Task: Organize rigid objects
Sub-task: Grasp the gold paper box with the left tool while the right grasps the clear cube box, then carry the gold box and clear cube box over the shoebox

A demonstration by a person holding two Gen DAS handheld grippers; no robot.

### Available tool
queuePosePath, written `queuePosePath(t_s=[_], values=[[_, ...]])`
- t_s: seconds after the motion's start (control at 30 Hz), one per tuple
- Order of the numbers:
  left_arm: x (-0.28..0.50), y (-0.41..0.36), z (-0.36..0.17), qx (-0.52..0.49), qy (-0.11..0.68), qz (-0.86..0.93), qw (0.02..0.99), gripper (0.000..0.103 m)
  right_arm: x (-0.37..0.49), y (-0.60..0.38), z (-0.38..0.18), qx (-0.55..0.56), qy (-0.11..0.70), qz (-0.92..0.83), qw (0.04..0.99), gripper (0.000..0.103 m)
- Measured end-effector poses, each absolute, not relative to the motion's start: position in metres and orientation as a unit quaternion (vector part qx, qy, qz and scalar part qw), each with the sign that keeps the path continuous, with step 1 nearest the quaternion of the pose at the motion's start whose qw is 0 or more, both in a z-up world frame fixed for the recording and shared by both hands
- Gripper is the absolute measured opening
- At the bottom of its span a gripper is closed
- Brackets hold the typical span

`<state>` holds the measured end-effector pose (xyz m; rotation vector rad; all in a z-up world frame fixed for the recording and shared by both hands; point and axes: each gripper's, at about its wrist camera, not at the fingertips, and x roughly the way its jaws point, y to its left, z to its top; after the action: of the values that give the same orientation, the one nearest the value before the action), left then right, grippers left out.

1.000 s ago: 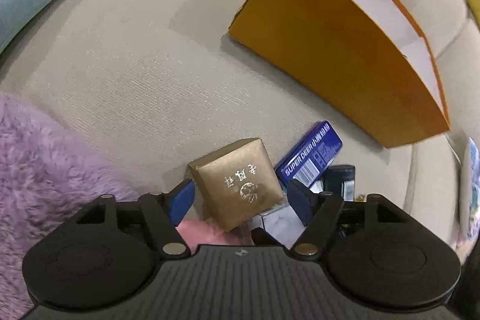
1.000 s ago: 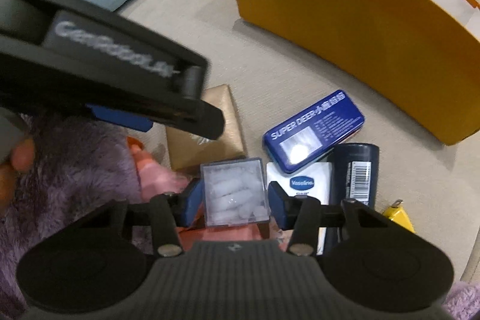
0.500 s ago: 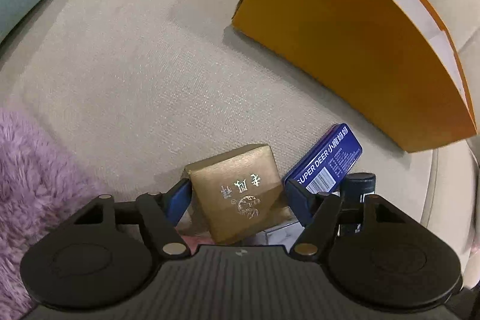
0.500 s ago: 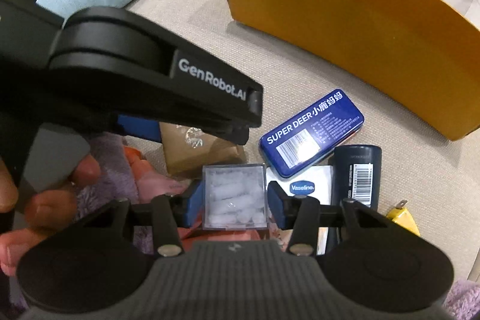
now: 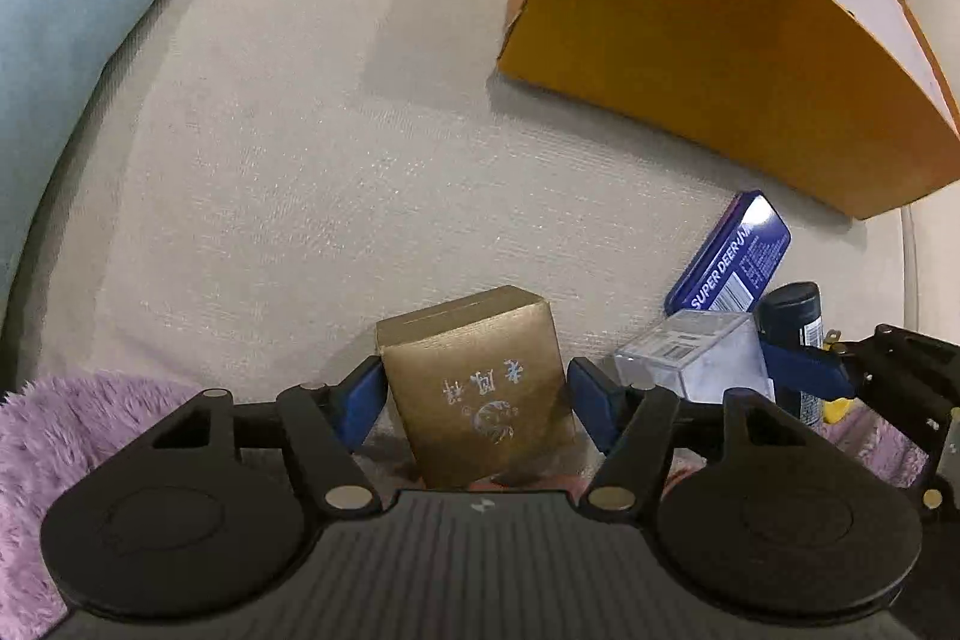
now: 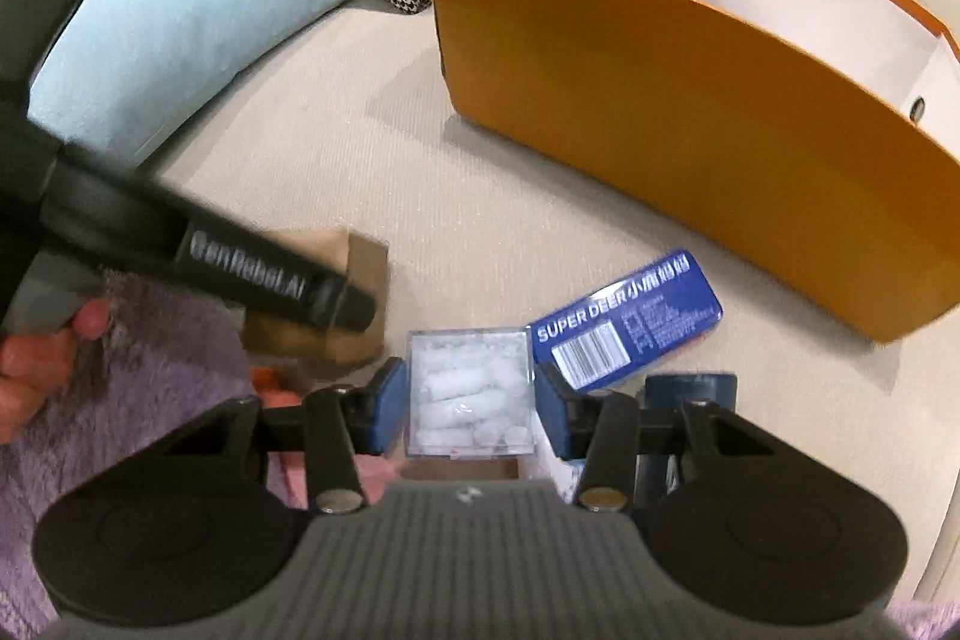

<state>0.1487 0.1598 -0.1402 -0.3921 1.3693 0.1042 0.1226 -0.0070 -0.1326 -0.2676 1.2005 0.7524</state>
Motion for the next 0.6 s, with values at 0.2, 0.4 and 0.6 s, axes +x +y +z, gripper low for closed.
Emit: queuePosePath(t_s=[0.2, 0.4, 0.6], values=[[0.144, 0.161, -0.144, -0.193, 0.618, 0.062, 0.760, 0.075, 0.123, 0.002, -0.138, -0.125, 0.561, 0.345, 0.742, 0.048], [0.128, 0.148, -0.133, -0.182, 0.602, 0.052, 0.776, 0.073, 0.126, -0.005, -0.130, -0.099, 0.566, 0.348, 0.740, 0.048], [0.119, 0.145, -0.096, -0.178, 0.576, 0.030, 0.797, 0.072, 0.127, -0.018, -0.100, -0.086, 0.546, 0.357, 0.753, 0.048]])
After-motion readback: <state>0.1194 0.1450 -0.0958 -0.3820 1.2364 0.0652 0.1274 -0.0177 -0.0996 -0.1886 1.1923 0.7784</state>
